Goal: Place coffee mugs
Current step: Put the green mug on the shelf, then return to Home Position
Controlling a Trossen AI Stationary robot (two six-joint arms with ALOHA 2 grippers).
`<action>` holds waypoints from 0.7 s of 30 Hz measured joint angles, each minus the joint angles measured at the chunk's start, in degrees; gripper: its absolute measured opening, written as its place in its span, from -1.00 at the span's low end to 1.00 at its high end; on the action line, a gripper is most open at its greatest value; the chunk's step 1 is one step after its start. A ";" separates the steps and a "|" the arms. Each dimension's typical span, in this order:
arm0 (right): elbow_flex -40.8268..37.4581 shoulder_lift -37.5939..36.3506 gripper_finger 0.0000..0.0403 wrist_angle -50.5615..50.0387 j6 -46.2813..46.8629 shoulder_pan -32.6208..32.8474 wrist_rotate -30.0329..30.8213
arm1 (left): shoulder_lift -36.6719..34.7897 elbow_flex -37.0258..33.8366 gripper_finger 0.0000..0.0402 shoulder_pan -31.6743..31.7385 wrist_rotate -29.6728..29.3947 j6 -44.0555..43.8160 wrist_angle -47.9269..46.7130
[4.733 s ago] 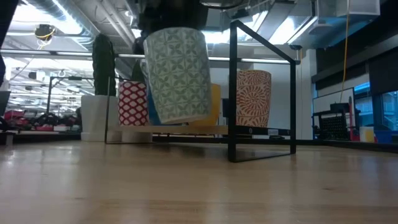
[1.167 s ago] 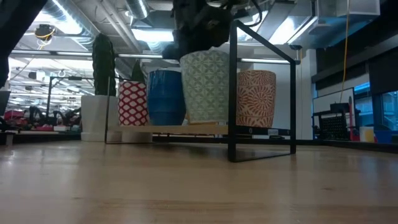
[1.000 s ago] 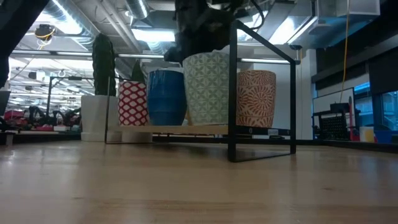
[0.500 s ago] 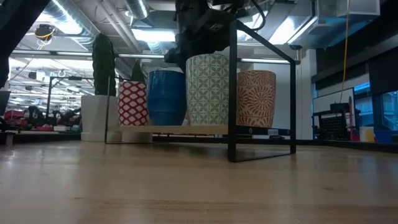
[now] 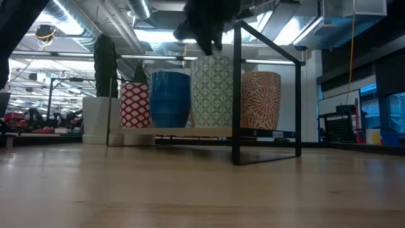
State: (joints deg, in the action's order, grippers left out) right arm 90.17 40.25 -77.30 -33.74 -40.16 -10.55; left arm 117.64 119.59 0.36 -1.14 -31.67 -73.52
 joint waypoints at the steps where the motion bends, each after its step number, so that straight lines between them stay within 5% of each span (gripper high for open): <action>1: 0.00 0.00 -0.03 0.60 0.00 0.00 0.00 | -0.04 2.03 -0.40 0.00 0.37 0.55 -0.51; 6: 0.02 0.00 -0.03 3.40 0.06 0.00 0.00 | -0.02 15.00 -0.40 -0.25 3.80 5.99 -3.52; 11: 0.08 -0.02 -0.03 2.86 -0.84 0.01 3.46 | -7.60 12.30 -0.40 -0.33 4.94 8.34 -2.04; 16: -1.73 -1.27 -0.03 7.56 -5.48 0.00 -6.38 | -16.75 12.17 -0.40 -2.69 -8.99 18.15 4.62; 18: -4.31 -3.84 -0.03 11.01 -5.57 0.03 -9.93 | -21.42 11.52 -0.40 -3.62 -10.00 22.57 9.47; 21: -9.58 -10.49 -0.03 13.21 -4.90 0.01 -3.85 | -29.01 6.93 -0.39 -4.81 -11.74 26.54 13.01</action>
State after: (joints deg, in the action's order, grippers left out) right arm 80.59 29.76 -64.09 -38.64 -40.15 -14.40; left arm 88.64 126.52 -4.45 -12.88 -5.14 -60.51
